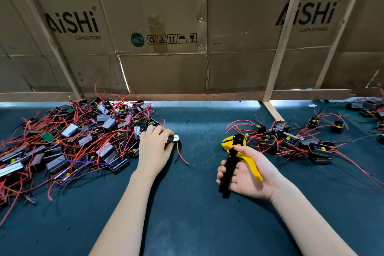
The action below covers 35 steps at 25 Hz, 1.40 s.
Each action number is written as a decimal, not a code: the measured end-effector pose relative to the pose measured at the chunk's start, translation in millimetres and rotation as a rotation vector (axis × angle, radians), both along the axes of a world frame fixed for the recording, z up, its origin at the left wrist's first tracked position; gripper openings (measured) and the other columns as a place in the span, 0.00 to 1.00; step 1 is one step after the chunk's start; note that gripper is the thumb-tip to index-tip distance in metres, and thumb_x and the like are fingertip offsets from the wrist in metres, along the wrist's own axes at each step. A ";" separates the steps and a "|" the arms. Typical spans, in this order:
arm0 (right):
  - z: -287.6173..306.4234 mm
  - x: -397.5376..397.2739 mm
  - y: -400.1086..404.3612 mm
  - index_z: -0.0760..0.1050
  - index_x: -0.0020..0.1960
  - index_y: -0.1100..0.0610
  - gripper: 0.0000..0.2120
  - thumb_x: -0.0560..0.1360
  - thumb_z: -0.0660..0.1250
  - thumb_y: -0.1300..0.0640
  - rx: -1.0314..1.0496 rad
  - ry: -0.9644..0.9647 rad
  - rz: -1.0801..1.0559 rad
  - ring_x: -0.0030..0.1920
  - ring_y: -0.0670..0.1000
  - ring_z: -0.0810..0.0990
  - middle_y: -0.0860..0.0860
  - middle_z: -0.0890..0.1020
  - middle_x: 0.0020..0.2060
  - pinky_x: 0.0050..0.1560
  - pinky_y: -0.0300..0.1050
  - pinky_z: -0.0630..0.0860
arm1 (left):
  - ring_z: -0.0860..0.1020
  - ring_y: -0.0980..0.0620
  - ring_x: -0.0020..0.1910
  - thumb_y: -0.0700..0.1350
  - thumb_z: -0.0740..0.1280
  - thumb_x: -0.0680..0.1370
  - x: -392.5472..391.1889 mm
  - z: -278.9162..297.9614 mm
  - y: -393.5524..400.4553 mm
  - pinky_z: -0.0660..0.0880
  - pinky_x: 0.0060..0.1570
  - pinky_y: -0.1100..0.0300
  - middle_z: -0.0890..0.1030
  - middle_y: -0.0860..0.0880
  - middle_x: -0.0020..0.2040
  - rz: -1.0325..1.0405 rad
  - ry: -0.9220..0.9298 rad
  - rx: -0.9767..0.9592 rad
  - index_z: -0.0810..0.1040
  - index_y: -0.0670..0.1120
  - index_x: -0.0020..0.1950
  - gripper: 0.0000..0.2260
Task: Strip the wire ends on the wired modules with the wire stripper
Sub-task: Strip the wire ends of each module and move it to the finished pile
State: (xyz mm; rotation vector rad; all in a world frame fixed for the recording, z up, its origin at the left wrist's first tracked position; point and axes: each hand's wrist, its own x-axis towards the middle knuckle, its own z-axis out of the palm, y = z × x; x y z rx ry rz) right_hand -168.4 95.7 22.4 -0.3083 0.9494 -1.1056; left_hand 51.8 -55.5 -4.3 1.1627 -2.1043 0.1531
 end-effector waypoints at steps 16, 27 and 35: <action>-1.4 -2.7 -1.1 0.72 0.48 0.65 0.21 0.70 0.66 0.46 -0.023 0.002 0.047 0.37 0.60 0.79 0.61 0.77 0.37 0.45 0.55 0.78 | 0.75 0.62 0.56 0.39 0.67 0.78 -30.5 17.4 46.0 0.66 0.55 0.73 0.82 0.59 0.54 -0.472 0.215 0.499 0.78 0.51 0.62 0.15; -4.6 -11.8 2.5 0.73 0.44 0.63 0.19 0.73 0.60 0.46 -0.218 -0.042 0.377 0.36 0.58 0.75 0.58 0.74 0.36 0.44 0.51 0.75 | 0.69 0.60 0.32 0.40 0.63 0.81 -31.9 17.8 44.0 0.62 0.36 0.68 0.74 0.60 0.31 -0.467 0.299 0.598 0.81 0.49 0.42 0.11; -7.2 -15.7 1.0 0.75 0.42 0.63 0.19 0.73 0.62 0.45 -0.243 -0.033 0.408 0.34 0.57 0.73 0.57 0.73 0.34 0.41 0.50 0.73 | 0.71 0.54 0.46 0.49 0.60 0.78 -27.4 14.2 40.9 0.65 0.47 0.62 0.78 0.46 0.42 -0.511 0.257 0.635 0.80 0.49 0.43 0.11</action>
